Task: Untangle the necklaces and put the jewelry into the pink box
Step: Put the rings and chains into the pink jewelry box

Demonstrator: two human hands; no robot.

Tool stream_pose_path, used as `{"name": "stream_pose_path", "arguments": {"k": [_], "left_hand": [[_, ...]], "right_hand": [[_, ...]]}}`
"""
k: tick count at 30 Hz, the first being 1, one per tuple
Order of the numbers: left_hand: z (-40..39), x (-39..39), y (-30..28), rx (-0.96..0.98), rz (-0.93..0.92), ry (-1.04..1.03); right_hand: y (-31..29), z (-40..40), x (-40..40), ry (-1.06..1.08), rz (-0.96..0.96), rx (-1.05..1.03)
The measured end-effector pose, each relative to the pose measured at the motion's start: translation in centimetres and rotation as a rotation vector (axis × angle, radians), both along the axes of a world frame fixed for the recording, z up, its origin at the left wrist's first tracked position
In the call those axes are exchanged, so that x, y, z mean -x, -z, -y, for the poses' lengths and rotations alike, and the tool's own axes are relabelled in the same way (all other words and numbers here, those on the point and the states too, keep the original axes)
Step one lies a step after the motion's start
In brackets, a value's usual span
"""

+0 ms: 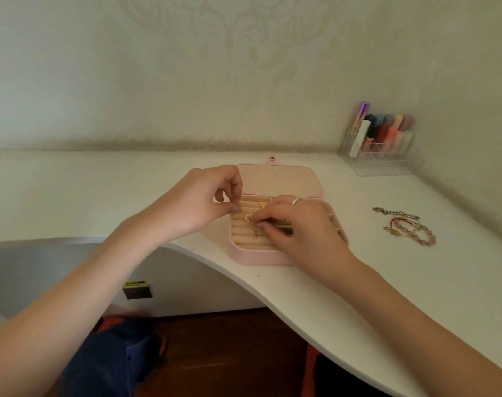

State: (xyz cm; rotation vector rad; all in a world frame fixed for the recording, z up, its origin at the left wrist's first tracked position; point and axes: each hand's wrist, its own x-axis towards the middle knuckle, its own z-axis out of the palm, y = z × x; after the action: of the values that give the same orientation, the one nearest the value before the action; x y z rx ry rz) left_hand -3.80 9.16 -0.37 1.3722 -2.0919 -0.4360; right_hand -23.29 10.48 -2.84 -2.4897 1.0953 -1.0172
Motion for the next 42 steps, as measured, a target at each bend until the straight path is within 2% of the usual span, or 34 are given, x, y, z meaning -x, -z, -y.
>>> {"name": "stream_pose_path", "arguments": {"k": [19, 32, 42], "left_hand": [[0.7, 0.0, -1.1, 0.019, 0.224, 0.099], [1.2, -0.3, -1.0, 0.043, 0.299, 0.111], [1.7, 0.1, -1.9, -0.103, 0.335, 0.165]], "right_hand": [[-0.2, -0.3, -0.3, -0.003, -0.019, 0.001], [0.0, -0.2, -0.3, 0.005, -0.032, -0.011], [0.0, -0.3, -0.4, -0.004, -0.032, -0.005]]}}
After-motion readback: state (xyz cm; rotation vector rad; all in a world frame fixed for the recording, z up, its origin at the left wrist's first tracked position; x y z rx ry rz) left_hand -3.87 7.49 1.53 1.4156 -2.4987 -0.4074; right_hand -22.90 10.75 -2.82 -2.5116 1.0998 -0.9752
